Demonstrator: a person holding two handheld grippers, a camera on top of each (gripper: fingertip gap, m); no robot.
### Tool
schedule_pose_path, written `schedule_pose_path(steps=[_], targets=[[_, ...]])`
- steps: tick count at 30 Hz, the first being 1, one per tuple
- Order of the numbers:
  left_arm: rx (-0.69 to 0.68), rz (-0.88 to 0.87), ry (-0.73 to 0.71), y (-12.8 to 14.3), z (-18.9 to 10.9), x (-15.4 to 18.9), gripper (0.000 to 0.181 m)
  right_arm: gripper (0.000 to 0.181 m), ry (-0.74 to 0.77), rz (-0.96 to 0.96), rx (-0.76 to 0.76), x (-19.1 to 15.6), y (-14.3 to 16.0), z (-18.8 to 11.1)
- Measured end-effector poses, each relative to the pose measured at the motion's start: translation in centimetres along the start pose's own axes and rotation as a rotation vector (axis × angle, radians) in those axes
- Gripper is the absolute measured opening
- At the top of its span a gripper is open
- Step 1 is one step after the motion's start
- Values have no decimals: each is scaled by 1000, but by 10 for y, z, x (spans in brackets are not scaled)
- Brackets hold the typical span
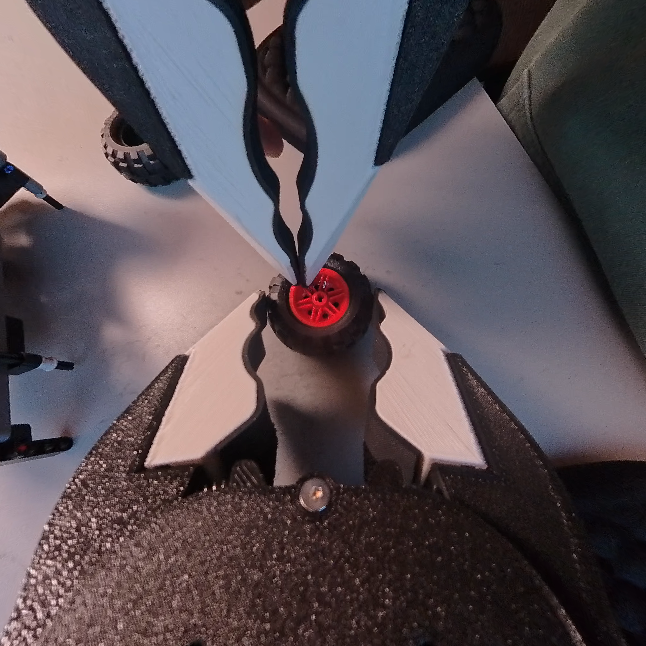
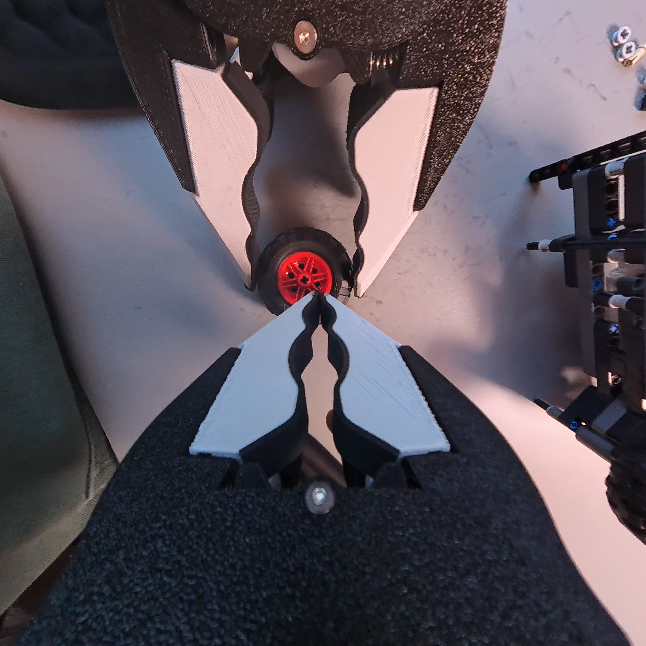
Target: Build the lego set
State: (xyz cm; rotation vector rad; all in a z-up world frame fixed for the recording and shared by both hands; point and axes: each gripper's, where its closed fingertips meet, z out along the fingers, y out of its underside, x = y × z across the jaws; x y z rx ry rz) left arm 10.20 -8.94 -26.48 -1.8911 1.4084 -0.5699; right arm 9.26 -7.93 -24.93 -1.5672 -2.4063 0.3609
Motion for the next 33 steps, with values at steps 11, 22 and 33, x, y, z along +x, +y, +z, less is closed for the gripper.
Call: schedule_pose_path(steps=[11,22,33], targets=[[9,-10,18,0,-2,0,57,0,43,-209,-11,1,-5,5],[12,29,-4,-1,-2,1,57,0,-46,-130,129,-9,-14,-22],[39,37,-33,-3,-5,-1,57,0,-132,-27,-53,-11,0,2]])
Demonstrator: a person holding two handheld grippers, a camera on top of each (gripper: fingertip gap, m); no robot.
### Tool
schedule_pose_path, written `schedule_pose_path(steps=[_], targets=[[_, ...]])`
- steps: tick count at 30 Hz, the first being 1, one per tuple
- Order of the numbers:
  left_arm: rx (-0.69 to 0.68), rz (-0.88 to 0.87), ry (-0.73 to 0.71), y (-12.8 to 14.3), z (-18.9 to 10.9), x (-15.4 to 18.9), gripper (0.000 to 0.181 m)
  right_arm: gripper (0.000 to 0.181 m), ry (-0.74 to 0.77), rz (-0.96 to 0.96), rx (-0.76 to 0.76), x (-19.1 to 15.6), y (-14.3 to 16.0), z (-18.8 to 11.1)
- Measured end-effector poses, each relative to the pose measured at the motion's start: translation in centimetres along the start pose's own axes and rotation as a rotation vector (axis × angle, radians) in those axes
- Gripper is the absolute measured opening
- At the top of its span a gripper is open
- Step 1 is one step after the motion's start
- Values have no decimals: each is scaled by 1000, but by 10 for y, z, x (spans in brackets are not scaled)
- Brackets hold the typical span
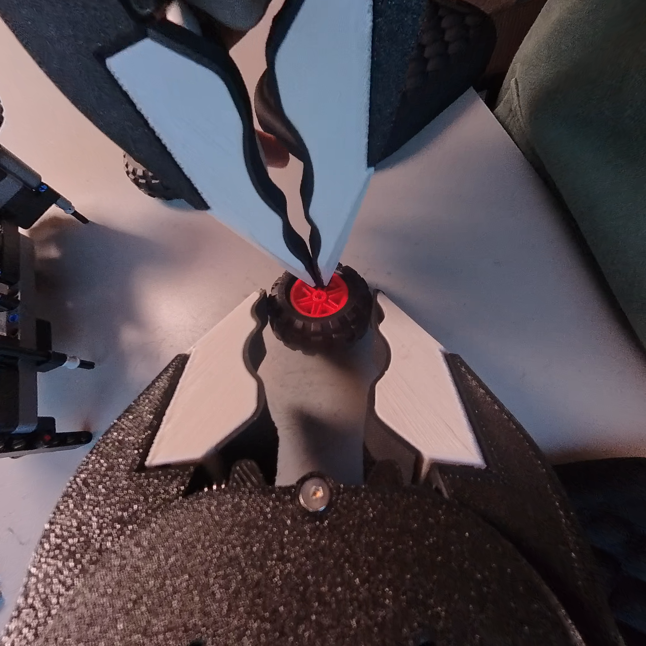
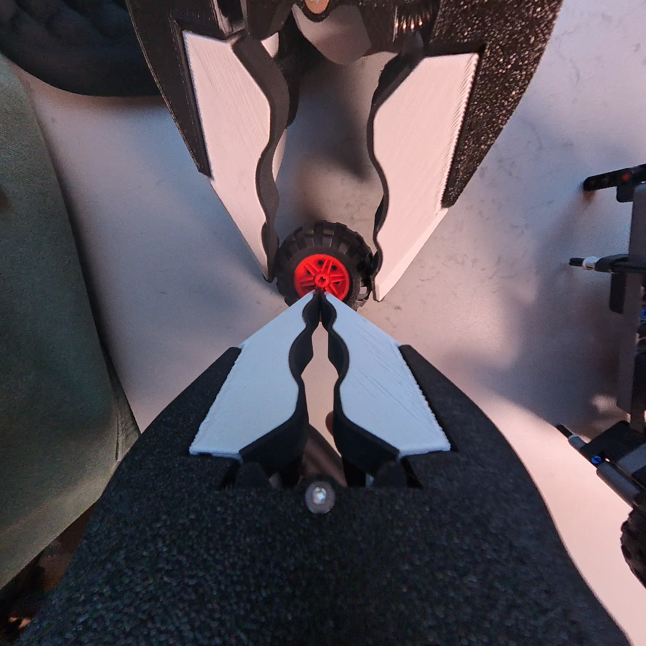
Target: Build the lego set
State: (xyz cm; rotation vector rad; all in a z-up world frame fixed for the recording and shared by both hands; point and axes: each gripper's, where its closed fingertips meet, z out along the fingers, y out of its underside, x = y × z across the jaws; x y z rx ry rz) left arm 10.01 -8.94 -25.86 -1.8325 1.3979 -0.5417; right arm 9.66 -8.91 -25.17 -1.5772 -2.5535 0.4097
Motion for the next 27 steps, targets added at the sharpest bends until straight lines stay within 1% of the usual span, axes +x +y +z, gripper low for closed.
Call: schedule_pose_path(steps=[3,10,11,12,13,17,18,19,21,23,25,26,27], targets=[[-6,8,-4,1,0,0,56,0,7,7,2,-1,1,3],[-1,28,-10,1,-1,1,54,0,-14,66,65,-2,-4,5],[17,38,-13,-2,-2,2,52,0,-13,67,70,-2,-5,5],[62,38,-21,-9,-5,2,40,0,-7,65,66,-2,-5,6],[81,10,-36,-13,-8,-2,21,0,11,45,61,-1,-6,6],[43,40,-45,-11,-10,-1,23,0,29,18,57,-1,-7,5],[56,31,-39,-11,-13,-1,26,0,36,12,68,-1,-7,4],[72,11,-42,-10,-17,-3,37,0,41,16,93,0,-7,3],[72,-50,-37,-3,-20,-7,68,0,43,44,193,2,-11,-2],[47,-86,-39,6,-18,-12,86,0,31,77,303,1,-16,-14],[14,-79,-41,9,-15,-11,92,18,45,85,375,3,-13,-26],[-6,-75,-39,12,-13,-11,91,24,53,90,384,3,-8,-28],[-30,-73,-34,14,-10,-10,90,37,49,99,386,1,-2,-26]])
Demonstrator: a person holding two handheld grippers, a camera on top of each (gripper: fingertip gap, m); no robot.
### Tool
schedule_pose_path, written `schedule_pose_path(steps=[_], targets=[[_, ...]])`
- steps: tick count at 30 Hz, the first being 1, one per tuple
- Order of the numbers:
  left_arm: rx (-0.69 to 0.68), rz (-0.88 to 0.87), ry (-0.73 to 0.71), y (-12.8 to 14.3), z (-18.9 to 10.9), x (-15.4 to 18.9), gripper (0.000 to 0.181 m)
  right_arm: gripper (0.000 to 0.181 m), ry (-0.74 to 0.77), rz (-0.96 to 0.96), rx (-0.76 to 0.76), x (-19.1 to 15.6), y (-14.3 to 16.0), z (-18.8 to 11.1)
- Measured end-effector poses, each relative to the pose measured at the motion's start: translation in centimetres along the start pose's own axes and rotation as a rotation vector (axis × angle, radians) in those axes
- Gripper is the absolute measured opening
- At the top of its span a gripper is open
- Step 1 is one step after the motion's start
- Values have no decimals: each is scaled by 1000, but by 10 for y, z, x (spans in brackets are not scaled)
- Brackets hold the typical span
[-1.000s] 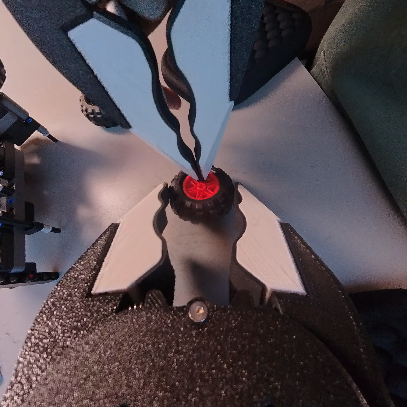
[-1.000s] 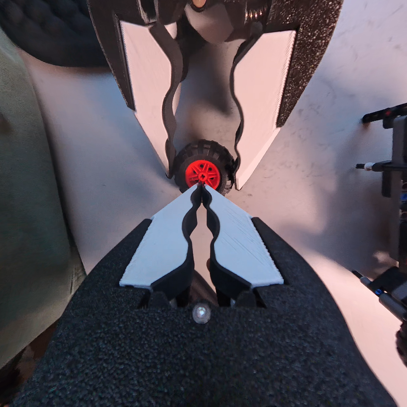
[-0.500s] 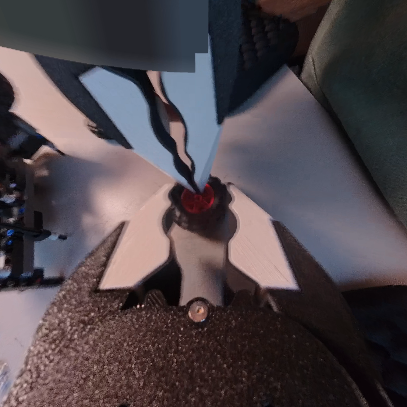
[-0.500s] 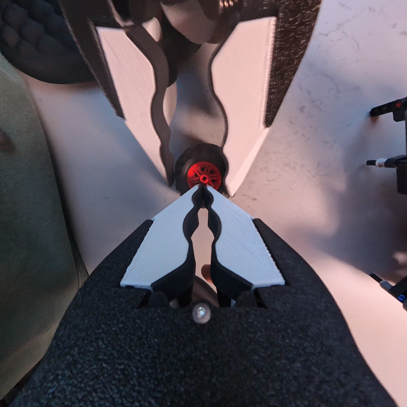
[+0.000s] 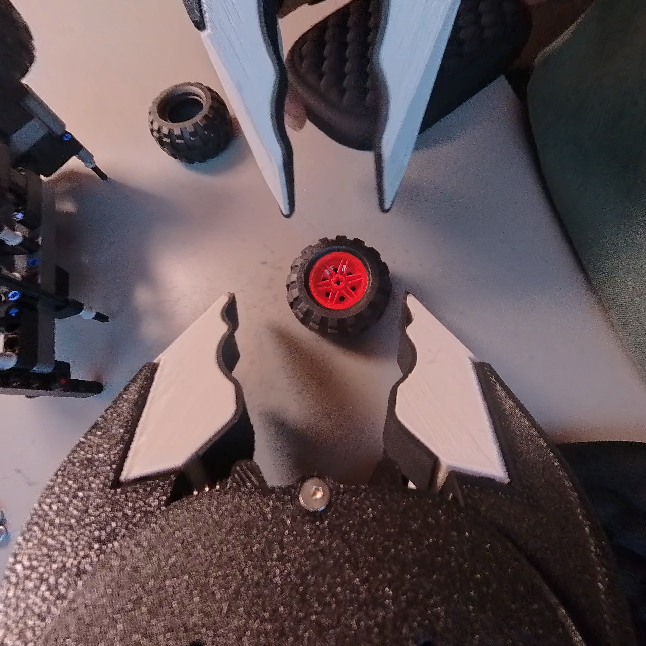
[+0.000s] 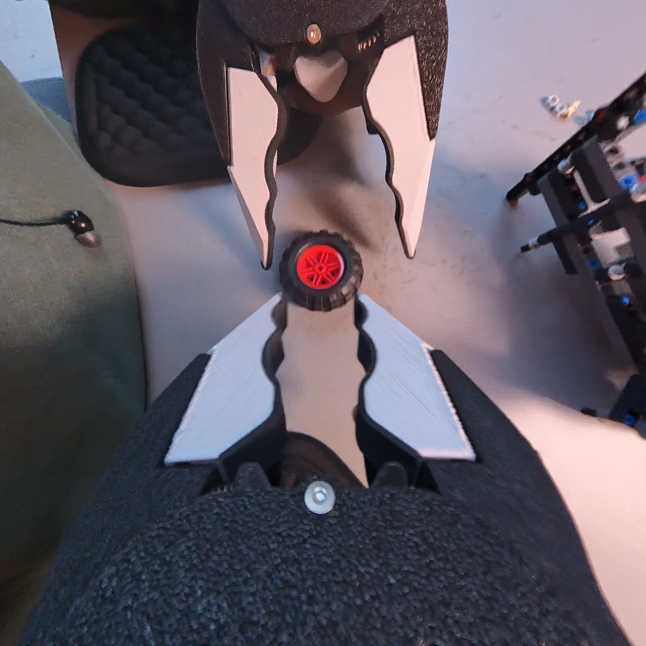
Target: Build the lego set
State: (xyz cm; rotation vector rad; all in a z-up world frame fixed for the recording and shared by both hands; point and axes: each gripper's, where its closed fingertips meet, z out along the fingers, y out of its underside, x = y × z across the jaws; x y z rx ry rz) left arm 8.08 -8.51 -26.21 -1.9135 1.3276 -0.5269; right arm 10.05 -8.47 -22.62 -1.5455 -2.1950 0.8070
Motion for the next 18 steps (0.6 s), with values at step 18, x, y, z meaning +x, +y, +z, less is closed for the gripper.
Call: schedule_pose_path(steps=[18], targets=[[28,30,9,-6,-2,6,52,40,138,-202,112,5,5,27]])
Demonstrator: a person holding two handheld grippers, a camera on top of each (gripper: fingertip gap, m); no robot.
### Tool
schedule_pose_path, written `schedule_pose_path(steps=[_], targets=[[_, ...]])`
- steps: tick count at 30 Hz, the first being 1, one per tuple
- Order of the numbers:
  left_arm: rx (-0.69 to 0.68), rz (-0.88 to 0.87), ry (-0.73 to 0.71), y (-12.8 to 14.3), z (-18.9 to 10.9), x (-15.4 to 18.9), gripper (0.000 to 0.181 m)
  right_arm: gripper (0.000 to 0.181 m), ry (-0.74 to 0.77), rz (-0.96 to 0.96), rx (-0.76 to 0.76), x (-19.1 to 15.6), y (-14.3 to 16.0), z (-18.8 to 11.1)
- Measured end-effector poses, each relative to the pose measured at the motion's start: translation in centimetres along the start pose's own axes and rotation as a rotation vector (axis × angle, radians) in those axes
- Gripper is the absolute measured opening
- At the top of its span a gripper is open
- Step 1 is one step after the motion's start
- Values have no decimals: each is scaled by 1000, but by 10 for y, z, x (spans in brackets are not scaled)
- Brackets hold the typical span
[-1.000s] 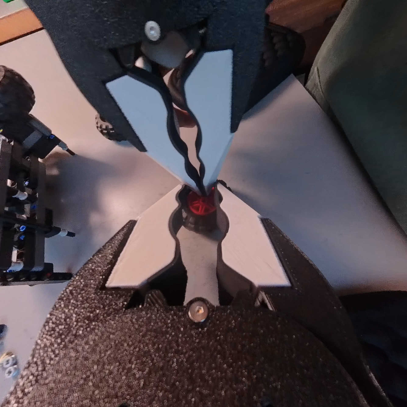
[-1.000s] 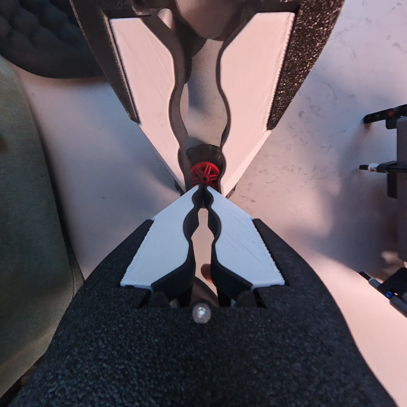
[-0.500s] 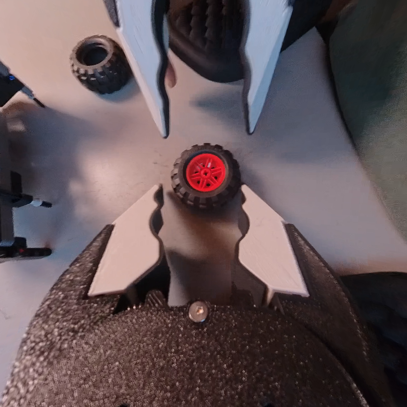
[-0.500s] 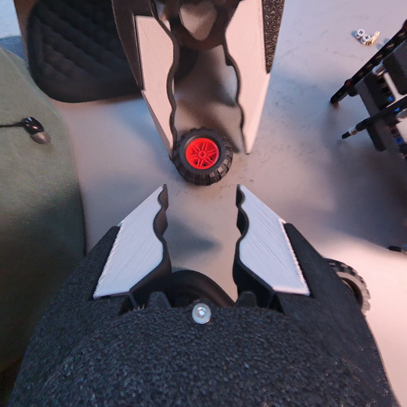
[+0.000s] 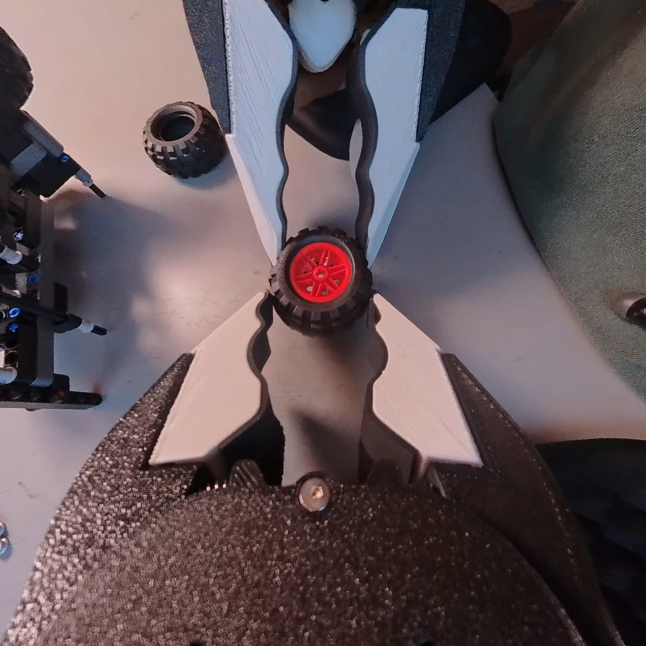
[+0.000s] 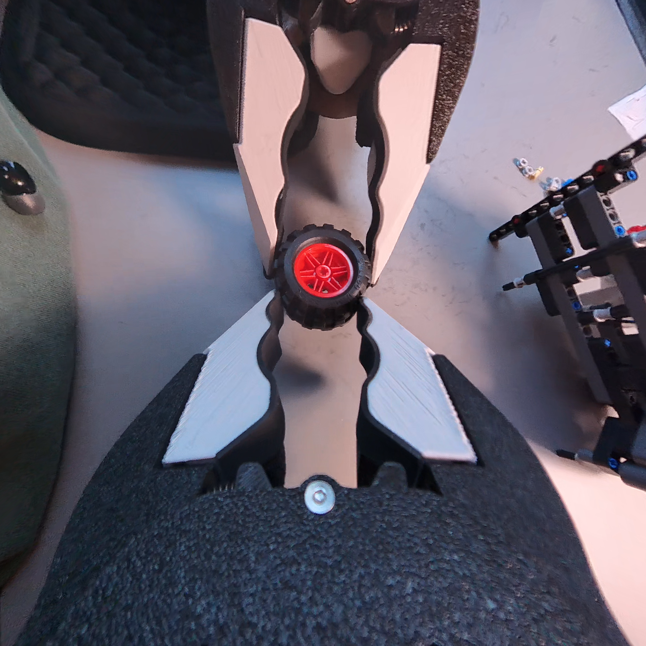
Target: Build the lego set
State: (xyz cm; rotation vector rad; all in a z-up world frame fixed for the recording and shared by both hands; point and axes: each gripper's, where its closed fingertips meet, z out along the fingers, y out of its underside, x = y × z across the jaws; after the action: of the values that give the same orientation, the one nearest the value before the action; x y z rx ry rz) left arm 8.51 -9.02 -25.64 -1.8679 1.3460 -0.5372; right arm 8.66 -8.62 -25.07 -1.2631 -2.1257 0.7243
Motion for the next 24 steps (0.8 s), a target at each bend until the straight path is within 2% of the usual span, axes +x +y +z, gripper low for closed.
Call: schedule_pose_path(steps=[2,5,8,13,18,24], targets=[[9,-3,13,-1,-1,1,50,32,6,-37,2,-1,-1,2],[-24,-5,26,4,3,2,51,33,-23,-35,-25,-3,3,5],[-68,-17,32,11,6,1,54,47,-44,7,-84,-2,13,9],[-77,-31,23,14,4,-1,56,60,-48,27,-49,5,4,3],[-40,-34,13,9,1,-3,61,46,-61,74,4,6,-4,3],[-13,-66,12,6,-2,-5,54,39,-71,83,34,6,-7,2]])
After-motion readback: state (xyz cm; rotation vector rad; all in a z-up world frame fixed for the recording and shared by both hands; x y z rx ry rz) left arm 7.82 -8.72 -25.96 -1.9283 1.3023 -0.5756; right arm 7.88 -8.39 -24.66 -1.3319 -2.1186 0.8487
